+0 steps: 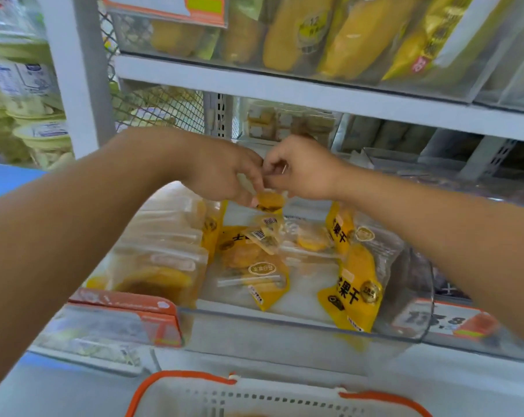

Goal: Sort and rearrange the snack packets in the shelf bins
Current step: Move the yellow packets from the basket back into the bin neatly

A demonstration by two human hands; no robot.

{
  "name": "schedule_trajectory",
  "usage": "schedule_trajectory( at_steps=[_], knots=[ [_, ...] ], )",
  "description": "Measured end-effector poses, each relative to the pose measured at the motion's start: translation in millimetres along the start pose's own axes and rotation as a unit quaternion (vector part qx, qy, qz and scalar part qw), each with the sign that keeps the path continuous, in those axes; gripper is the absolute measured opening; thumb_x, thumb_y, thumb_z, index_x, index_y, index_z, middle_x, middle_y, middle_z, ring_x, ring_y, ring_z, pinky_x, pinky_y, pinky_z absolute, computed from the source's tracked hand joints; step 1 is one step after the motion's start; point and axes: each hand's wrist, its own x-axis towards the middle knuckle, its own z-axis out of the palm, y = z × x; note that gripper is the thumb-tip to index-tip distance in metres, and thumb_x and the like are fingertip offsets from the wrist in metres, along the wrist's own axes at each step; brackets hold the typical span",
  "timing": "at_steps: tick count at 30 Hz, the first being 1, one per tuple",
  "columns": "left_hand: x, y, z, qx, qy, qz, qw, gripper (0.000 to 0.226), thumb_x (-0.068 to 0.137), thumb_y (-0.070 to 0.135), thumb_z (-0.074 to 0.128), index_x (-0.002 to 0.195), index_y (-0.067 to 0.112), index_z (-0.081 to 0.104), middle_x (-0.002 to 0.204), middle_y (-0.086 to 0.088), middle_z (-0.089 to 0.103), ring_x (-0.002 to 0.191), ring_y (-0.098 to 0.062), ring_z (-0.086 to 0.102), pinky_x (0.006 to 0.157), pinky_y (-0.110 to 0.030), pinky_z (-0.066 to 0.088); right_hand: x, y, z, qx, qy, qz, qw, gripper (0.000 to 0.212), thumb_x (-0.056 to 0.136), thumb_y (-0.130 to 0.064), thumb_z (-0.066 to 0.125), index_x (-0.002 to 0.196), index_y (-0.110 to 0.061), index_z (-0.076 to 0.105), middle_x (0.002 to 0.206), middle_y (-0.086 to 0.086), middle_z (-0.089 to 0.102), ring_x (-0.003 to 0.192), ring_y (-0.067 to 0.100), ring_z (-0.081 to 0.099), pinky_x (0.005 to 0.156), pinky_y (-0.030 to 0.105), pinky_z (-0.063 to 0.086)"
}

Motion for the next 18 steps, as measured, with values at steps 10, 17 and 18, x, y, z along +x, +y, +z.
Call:
schedule_trajectory(
  at_steps=[10,17,18],
  knots=[
    [2.5,-6.0,9.2,0.058,0.062,-0.02,0.996,0.052,0.1,0.038,0.053,0.148,0.023,0.042,0.153,0.002,0.038,0.139,-0.021,0.039,0.114,-0.04,0.034,-68.0,-14.1,-33.0,-0.301,-0.012,0.253,0.92,0.015,0.085,-0.005,0.066,0.097,-0.009,0.059,0.095,0.011,0.061,0.09,0.035,0.064,0.065,0.034,0.043],
    [-8.4,-11.4,10.5,-0.003,0.141,0.013,0.99,0.046,0.092,0.021,0.07,0.136,0.021,0.059,0.135,0.003,0.062,0.121,-0.013,0.057,0.102,-0.03,0.044,-87.6,-12.8,-21.0,-0.135,0.078,0.03,0.987,0.047,0.084,0.003,0.069,0.125,-0.02,0.069,0.106,0.005,0.074,0.102,0.026,0.068,0.091,0.036,0.054],
    [-10.1,-11.6,10.4,-0.011,0.137,0.011,0.99,0.05,0.089,0.024,0.073,0.137,0.022,0.058,0.136,0.004,0.061,0.123,-0.012,0.056,0.104,-0.03,0.043,-89.3,-16.8,-20.0,-0.112,0.063,-0.021,0.991,0.039,0.085,0.001,0.07,0.116,-0.022,0.073,0.102,-0.001,0.075,0.096,0.02,0.069,0.088,0.037,0.055]
  ],
)
